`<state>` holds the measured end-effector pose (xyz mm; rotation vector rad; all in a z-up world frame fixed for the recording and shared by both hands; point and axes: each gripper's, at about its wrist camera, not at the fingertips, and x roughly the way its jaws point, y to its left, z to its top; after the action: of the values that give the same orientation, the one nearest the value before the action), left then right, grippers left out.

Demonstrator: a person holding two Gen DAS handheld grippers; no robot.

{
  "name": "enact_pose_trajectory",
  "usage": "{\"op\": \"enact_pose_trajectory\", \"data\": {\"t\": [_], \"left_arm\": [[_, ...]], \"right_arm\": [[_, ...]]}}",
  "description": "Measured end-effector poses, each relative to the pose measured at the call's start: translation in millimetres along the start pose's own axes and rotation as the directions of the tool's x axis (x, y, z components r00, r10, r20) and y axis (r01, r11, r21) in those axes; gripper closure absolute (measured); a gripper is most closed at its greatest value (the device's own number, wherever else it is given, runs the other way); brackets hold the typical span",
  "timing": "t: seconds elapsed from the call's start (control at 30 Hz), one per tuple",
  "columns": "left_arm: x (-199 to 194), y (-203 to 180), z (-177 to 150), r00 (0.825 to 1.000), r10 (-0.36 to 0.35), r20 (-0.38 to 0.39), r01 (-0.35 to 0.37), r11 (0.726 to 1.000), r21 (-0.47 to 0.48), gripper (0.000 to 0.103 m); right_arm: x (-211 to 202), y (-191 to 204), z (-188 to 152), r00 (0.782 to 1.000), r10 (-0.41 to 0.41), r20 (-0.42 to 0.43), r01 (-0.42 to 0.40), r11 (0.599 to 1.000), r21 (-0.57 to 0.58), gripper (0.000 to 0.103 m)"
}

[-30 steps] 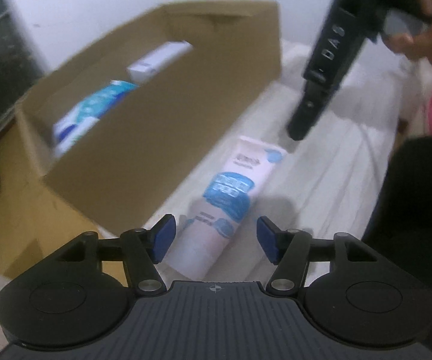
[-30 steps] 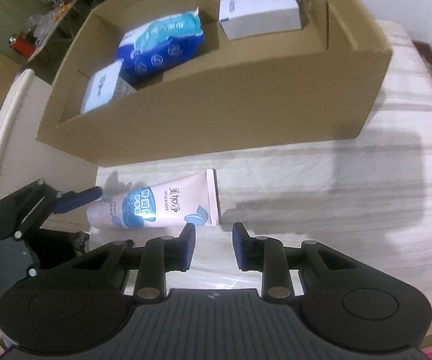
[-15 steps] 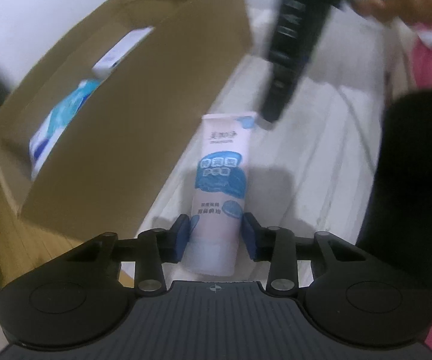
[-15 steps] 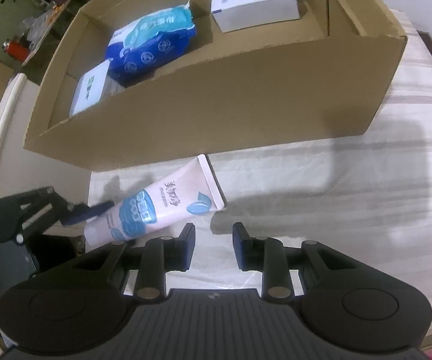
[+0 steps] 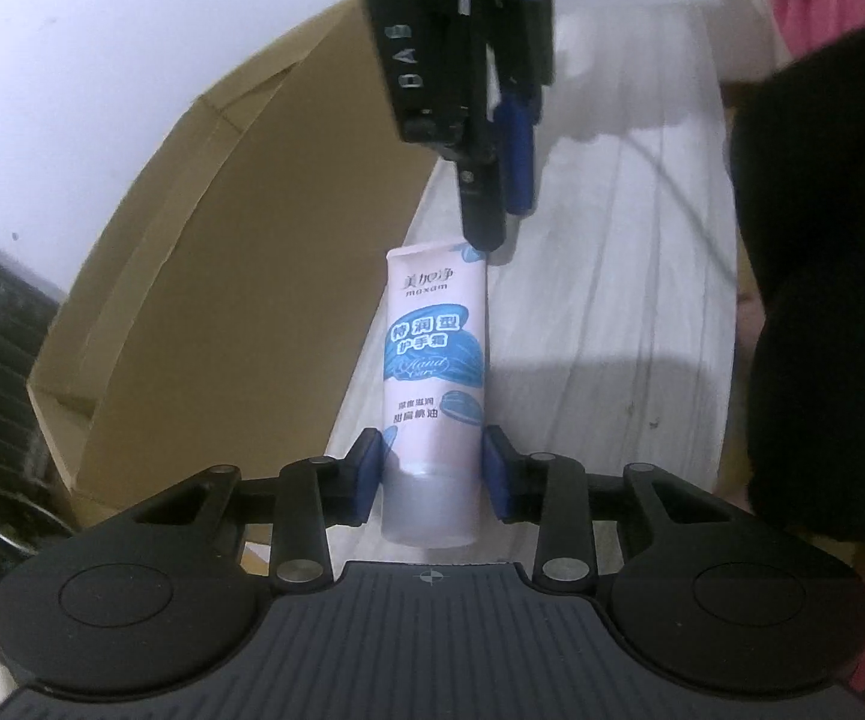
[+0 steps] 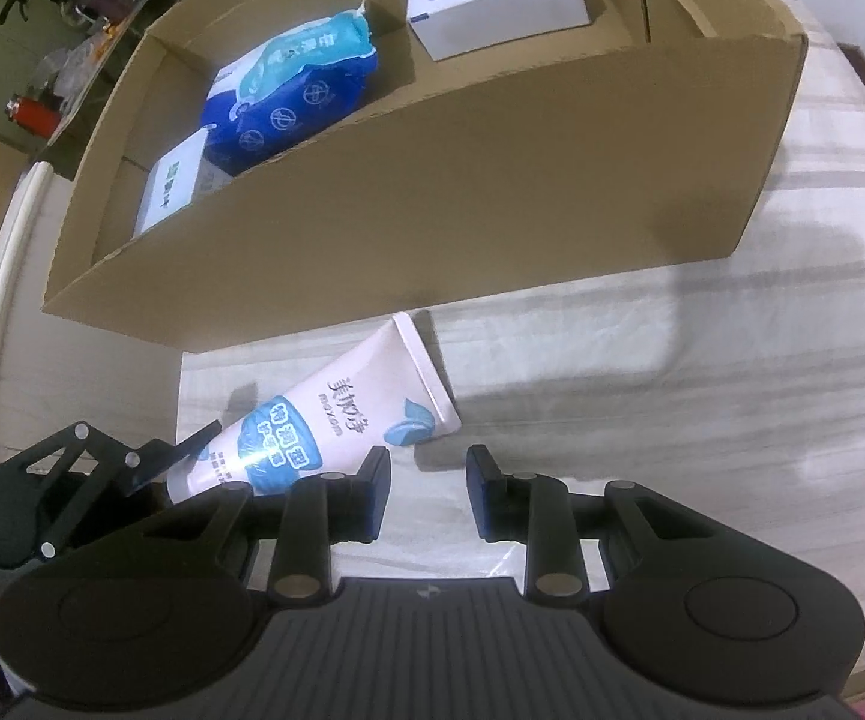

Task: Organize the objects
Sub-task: 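Tip the tube up with the right gripper while the left gripper straddles it, then close the left gripper on the hand cream tube and lift it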

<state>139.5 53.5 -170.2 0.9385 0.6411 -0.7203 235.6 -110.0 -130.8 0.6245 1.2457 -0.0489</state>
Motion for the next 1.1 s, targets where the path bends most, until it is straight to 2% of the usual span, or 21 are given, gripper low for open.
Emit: {"op": "enact_pose_trajectory", "data": {"t": [0.37, 0.5, 0.57, 0.7, 0.73, 0.87, 0.97, 1.03, 1.1], "left_arm": [[-10.9, 9.8, -24.5, 0.997, -0.005, 0.080, 0.004, 1.000, 0.019, 0.069], [-10.2, 12.1, -27.4, 0.995, 0.005, 0.104, -0.007, 1.000, 0.015, 0.069], [-9.8, 15.7, -30.1, 0.993, -0.001, 0.116, 0.003, 1.000, -0.011, 0.069], [-7.0, 15.4, -27.3, 0.990, -0.004, 0.144, 0.003, 1.000, 0.004, 0.069], [-8.0, 14.8, -28.8, 0.989, 0.000, 0.148, -0.001, 1.000, 0.009, 0.069], [-9.8, 12.3, -33.9, 0.984, 0.009, 0.178, -0.021, 0.998, 0.066, 0.069], [-10.8, 4.8, -34.7, 0.981, 0.029, 0.194, -0.058, 0.987, 0.147, 0.069], [-11.1, 4.8, -35.1, 0.979, 0.027, 0.200, -0.059, 0.986, 0.156, 0.069], [-13.0, -1.2, -37.9, 0.975, 0.042, 0.219, -0.090, 0.972, 0.216, 0.069]], "right_arm": [[2.8, -12.7, 7.0, 0.998, 0.047, 0.052, -0.051, 0.996, 0.074, 0.072], [0.0, -23.9, 5.5, 0.973, 0.182, 0.142, -0.198, 0.974, 0.106, 0.072], [2.2, -26.8, 6.5, 0.964, 0.203, 0.171, -0.223, 0.969, 0.108, 0.072], [14.0, -27.4, 7.4, 0.968, 0.194, 0.161, -0.209, 0.974, 0.083, 0.072], [15.3, -28.5, 6.3, 0.962, 0.208, 0.177, -0.225, 0.971, 0.081, 0.071], [17.4, -31.7, 9.3, 0.953, 0.234, 0.193, -0.257, 0.961, 0.101, 0.072], [20.1, -32.1, 15.1, 0.951, 0.246, 0.186, -0.267, 0.959, 0.096, 0.071], [21.1, -32.6, 17.3, 0.950, 0.255, 0.183, -0.272, 0.959, 0.079, 0.071], [22.5, -33.3, 18.6, 0.946, 0.267, 0.181, -0.284, 0.956, 0.070, 0.071]]}}
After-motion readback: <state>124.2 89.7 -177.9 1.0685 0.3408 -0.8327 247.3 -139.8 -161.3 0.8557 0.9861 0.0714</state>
